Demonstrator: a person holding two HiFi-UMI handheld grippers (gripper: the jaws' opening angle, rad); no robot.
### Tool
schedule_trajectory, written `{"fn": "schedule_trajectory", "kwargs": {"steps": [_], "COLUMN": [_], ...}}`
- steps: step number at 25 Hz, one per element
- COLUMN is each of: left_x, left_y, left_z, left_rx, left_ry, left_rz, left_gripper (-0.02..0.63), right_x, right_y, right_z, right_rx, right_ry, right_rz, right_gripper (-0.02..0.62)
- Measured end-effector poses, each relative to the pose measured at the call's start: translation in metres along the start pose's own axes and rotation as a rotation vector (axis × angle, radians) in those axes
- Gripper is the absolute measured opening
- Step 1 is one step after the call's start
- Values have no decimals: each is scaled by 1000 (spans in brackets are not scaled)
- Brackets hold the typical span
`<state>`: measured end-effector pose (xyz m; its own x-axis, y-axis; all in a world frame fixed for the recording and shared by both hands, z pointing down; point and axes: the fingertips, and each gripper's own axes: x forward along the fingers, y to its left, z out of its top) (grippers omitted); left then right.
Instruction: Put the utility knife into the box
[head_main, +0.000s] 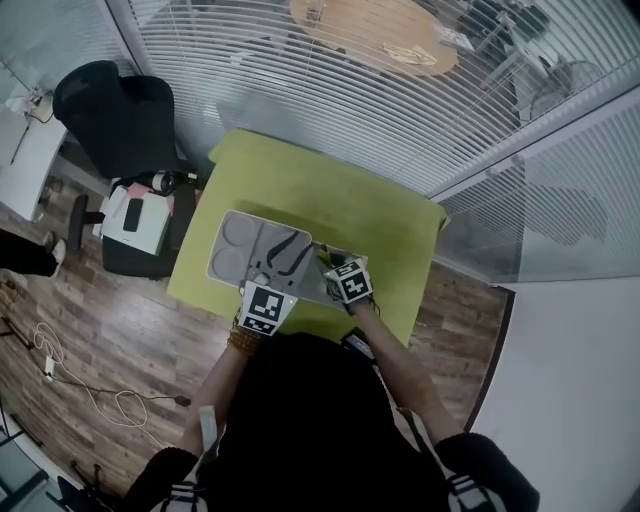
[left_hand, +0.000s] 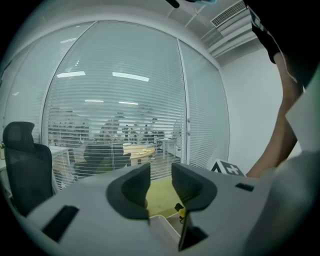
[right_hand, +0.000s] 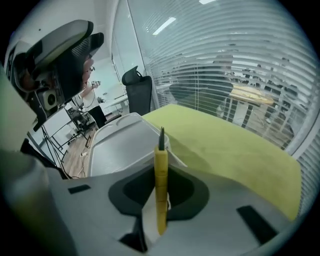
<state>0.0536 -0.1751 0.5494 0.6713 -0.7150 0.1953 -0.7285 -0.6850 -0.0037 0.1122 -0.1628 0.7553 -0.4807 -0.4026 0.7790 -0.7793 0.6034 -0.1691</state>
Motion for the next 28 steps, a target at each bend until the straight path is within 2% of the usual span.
{"fn": "schedule_trajectory", "kwargs": {"steps": [6, 14, 28], "left_x": [1, 1, 3], "left_y": [-4, -2, 0], "left_z": [-4, -6, -11], "left_rx": [3, 6, -1], "left_ry": [9, 14, 26], "left_rz": [-14, -13, -17], "left_gripper": [140, 140, 140], "right_x": [13, 22, 34], "right_y": [-5, -2, -3], "right_z": [-12, -24, -40], "right_rx": [-5, -69, -29], "right_ry": [50, 115, 186], "right_rz": [-16, -37, -16], "right_gripper": [54, 54, 54]}}
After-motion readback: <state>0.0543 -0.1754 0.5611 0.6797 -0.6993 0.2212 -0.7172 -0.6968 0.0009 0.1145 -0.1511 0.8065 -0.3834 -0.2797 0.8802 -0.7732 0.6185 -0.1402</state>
